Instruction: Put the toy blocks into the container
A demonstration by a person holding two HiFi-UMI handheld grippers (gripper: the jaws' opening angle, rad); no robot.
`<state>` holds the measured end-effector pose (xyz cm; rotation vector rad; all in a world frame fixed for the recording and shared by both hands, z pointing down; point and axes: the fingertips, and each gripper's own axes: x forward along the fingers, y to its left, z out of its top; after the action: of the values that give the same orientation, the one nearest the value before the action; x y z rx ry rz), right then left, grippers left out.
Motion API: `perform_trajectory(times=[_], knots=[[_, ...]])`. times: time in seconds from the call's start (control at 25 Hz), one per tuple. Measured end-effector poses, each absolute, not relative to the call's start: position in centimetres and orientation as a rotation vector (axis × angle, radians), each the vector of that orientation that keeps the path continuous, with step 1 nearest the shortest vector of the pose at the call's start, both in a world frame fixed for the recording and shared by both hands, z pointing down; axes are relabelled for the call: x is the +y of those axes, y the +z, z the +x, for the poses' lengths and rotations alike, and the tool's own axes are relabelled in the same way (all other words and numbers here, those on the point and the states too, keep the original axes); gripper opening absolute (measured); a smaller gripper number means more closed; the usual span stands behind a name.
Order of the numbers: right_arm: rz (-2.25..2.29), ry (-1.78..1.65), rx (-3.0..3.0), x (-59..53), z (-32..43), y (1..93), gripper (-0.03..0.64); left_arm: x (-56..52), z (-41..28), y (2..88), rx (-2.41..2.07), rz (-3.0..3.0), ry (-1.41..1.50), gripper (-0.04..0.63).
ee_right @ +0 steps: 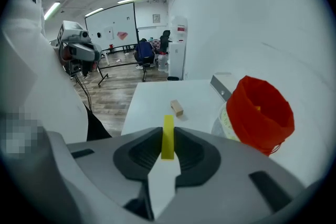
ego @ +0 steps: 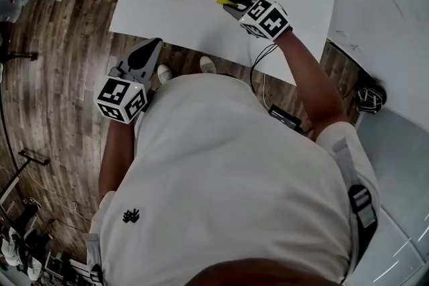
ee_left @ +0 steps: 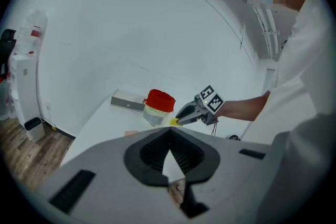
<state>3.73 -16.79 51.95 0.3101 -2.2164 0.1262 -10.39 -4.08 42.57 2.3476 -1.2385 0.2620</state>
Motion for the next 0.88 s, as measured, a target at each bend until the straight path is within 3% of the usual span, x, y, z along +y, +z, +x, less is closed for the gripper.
perform_trajectory(times=[0.4, 0.88], knots=[[0.314, 0.021, -2.286, -24.0, 6.2, 43.8, 0.069, -5.6, -8.6, 42.3, -1.306, 2.327, 0.257, 0.006], [0.294, -0.056, -2.24, -33.9, 6.7, 44.3, 0.069, -5.4, -8.6, 42.5, -1.451, 2.226, 0.255, 0.006]])
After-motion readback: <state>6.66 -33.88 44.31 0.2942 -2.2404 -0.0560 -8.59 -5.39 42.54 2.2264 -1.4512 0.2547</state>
